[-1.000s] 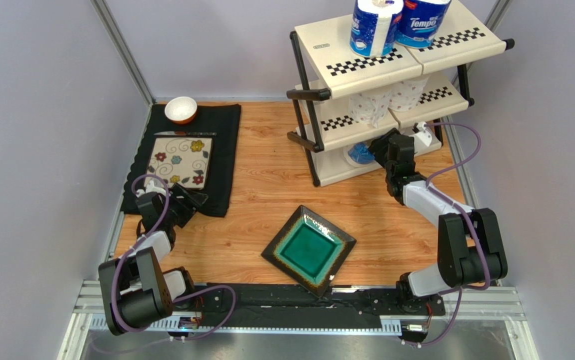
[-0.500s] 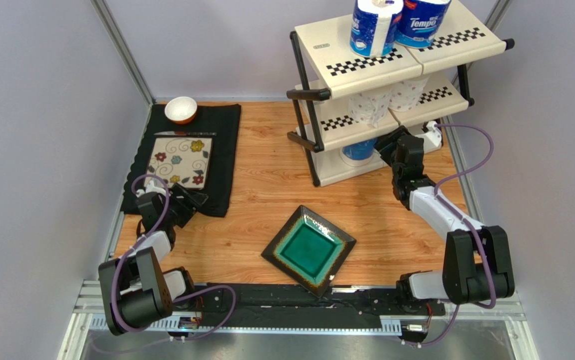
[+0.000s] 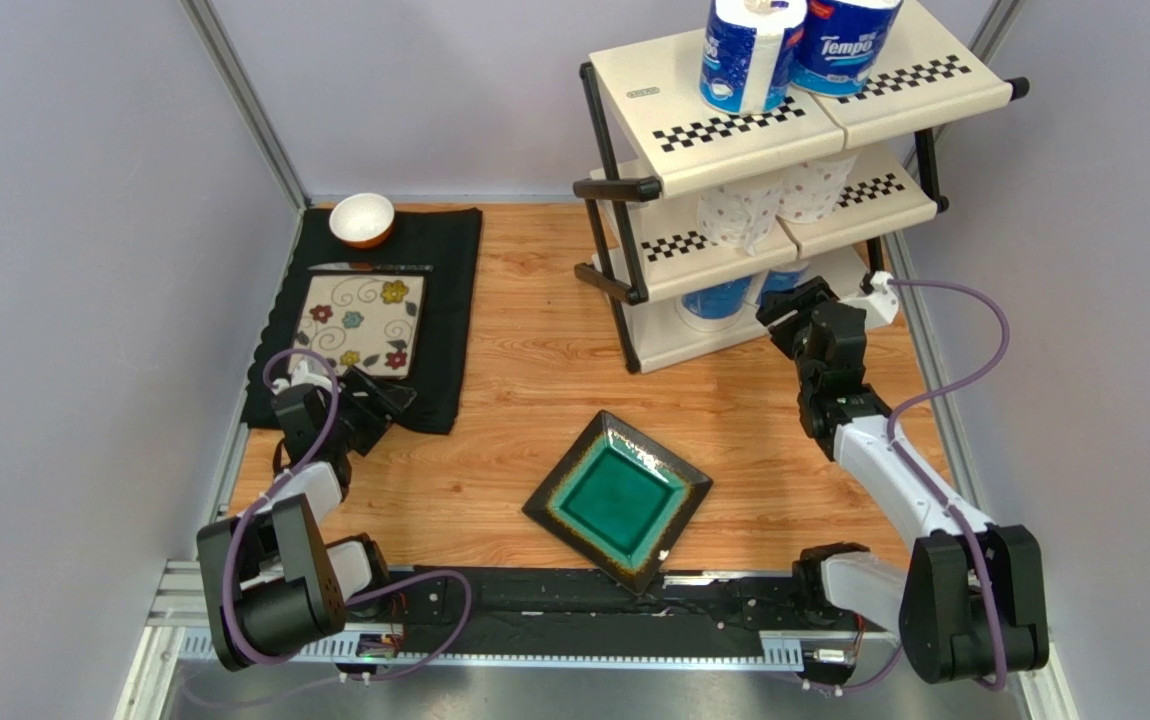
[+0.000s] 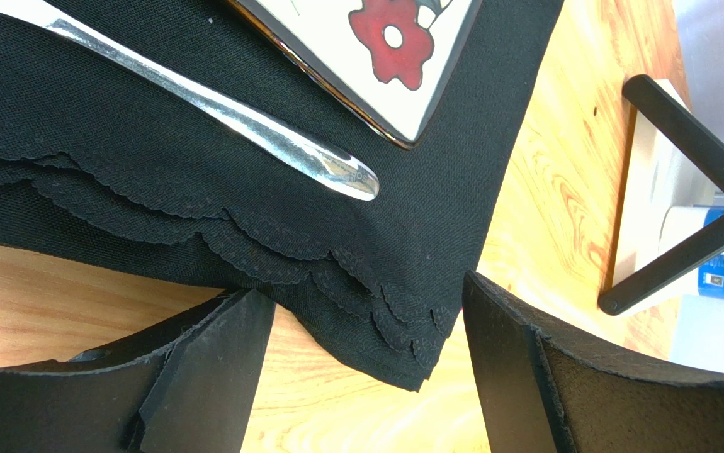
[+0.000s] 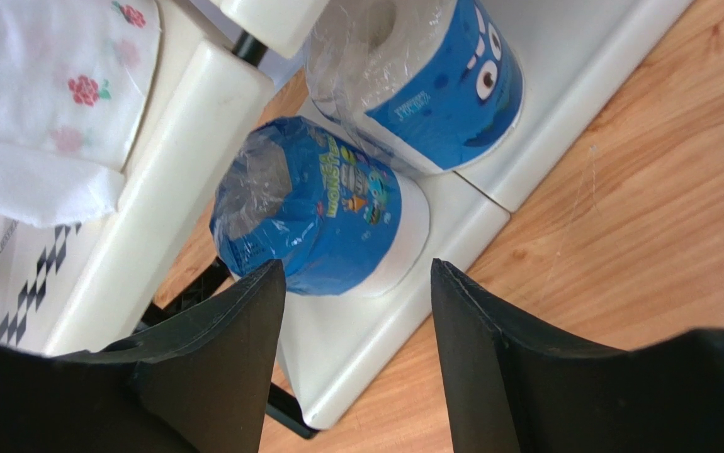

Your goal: Place and organize the paper towels onto the shelf

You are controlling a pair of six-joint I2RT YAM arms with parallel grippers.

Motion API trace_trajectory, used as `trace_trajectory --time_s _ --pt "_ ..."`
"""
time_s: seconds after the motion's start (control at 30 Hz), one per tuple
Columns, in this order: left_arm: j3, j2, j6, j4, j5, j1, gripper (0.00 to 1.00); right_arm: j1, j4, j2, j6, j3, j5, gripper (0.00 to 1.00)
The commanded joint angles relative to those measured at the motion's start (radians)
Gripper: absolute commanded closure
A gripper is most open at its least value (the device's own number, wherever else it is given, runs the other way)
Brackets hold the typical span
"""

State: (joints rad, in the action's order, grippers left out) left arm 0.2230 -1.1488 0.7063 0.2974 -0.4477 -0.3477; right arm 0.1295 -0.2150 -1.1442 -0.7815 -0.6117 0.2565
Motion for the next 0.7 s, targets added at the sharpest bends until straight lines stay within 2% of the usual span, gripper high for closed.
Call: trace_trajectory --time_s 0.0,0.2,0.33,0.37,0.4,0.47,0.67 --pt "-0.039 -0.025 0.002 -0.107 0.001 0.001 0.18 -0.005 0.113 0.083 -0.015 0.009 -0.026 0.39" --pt "-0.036 -0.034 0.004 -0.096 -0.006 0.0 0.18 -0.005 0.29 0.222 0.002 0.035 -0.114 0.36" --pt "-0.034 -0.037 0.001 -0.096 -0.008 0.0 0.18 -0.007 0.432 0.302 0.085 0.007 -0.119 0.3" --pt "-0.036 -0.037 0.001 -0.096 -0.008 0.0 0.18 -0.005 0.492 0.317 0.129 -0.015 -0.114 0.27" --pt "-0.034 -0.037 -0.001 -0.095 -0.008 0.0 0.18 -0.005 0.529 0.32 0.148 -0.031 -0.105 0.14" --pt "-0.036 -0.04 -0.001 -0.089 -0.014 0.0 0.18 -0.005 0.627 0.325 0.189 -0.074 -0.066 0.01" --pt "-0.025 -0.04 -0.004 -0.061 -0.065 0.0 0.18 -0.005 0.723 0.411 0.243 -0.1 0.012 0.0"
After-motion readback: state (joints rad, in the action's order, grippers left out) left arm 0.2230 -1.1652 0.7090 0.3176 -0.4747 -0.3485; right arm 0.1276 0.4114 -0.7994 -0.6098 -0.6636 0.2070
